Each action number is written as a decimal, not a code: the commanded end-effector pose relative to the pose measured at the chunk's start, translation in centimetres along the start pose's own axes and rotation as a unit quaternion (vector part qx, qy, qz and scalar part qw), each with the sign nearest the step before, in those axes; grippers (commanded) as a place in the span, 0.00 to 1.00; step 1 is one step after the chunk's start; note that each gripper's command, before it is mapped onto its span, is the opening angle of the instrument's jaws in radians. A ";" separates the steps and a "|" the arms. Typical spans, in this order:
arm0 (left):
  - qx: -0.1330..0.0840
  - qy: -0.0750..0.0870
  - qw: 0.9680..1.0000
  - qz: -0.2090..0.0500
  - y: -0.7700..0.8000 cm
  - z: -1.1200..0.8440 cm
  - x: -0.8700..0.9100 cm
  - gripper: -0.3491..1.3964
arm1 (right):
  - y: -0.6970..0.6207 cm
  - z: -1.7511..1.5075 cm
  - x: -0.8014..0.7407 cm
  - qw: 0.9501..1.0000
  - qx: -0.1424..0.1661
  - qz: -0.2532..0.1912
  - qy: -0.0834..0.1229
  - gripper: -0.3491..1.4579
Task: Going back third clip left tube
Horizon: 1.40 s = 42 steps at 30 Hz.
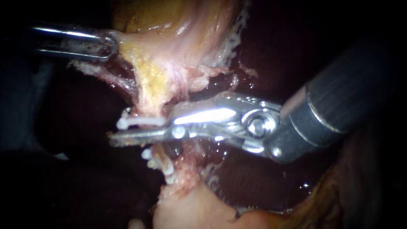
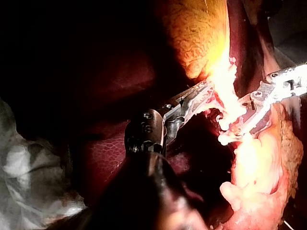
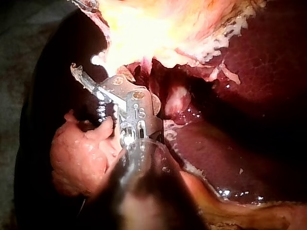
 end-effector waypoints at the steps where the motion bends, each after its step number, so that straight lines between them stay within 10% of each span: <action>1: 0.000 0.000 1.000 0.000 0.00 0.00 0.00 0.00 | 0.03 0.00 -0.04 1.000 0.000 -0.013 0.000 0.47; 11: 0.000 0.000 1.000 0.001 -0.01 0.01 -0.02 0.00 | 0.30 -0.10 -0.39 0.990 -0.025 -0.139 -0.003 0.47; 21: 0.000 0.000 1.000 0.001 -0.01 0.01 -0.02 0.00 | 0.26 -0.74 -0.61 0.972 -0.024 -0.235 -0.010 0.47; 42: 0.000 0.000 1.000 0.001 -0.01 0.00 -0.02 0.00 | 0.15 -2.13 -0.62 0.961 -0.013 -0.277 -0.021 0.47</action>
